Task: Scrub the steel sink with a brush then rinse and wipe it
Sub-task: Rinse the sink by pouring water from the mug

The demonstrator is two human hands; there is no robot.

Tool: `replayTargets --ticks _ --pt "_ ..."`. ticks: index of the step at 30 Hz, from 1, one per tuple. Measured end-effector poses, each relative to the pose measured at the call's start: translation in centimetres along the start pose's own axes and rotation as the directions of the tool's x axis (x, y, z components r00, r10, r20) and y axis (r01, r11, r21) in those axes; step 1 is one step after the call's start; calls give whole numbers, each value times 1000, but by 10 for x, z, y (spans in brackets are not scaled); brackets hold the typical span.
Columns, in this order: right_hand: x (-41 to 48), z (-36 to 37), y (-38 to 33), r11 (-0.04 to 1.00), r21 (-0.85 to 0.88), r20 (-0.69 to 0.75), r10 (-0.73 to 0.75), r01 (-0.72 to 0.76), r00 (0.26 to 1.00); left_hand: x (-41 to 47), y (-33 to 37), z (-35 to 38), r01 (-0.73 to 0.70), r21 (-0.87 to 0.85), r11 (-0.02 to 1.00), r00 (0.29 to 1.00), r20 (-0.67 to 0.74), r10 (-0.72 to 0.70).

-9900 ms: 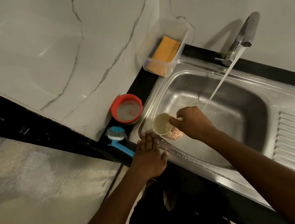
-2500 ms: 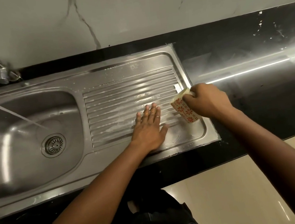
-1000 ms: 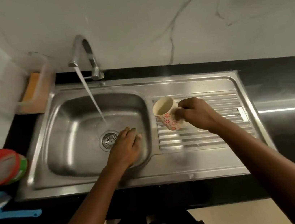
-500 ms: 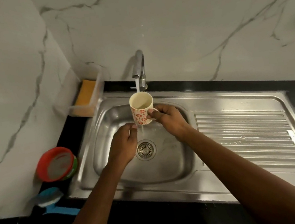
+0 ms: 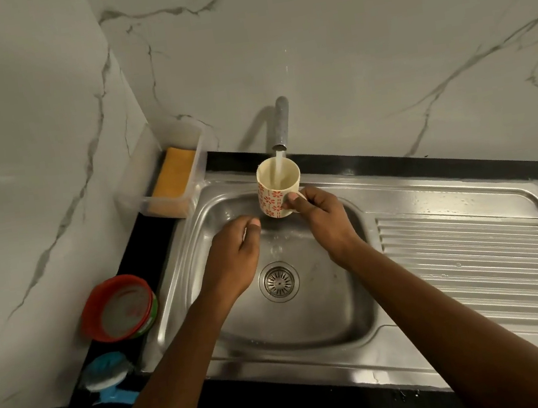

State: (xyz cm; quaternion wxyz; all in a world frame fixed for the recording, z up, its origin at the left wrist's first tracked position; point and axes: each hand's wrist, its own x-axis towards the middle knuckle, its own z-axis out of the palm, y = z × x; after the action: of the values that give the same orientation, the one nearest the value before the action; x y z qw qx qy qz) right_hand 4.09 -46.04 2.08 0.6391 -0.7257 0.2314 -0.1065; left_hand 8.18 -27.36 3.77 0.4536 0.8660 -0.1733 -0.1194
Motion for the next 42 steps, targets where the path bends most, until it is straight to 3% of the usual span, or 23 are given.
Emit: replayTargets --ticks 42 --pt "6 -9 -9 999 1 2 -42 42 999 7 12 8 -43 -22 999 999 -26 42"
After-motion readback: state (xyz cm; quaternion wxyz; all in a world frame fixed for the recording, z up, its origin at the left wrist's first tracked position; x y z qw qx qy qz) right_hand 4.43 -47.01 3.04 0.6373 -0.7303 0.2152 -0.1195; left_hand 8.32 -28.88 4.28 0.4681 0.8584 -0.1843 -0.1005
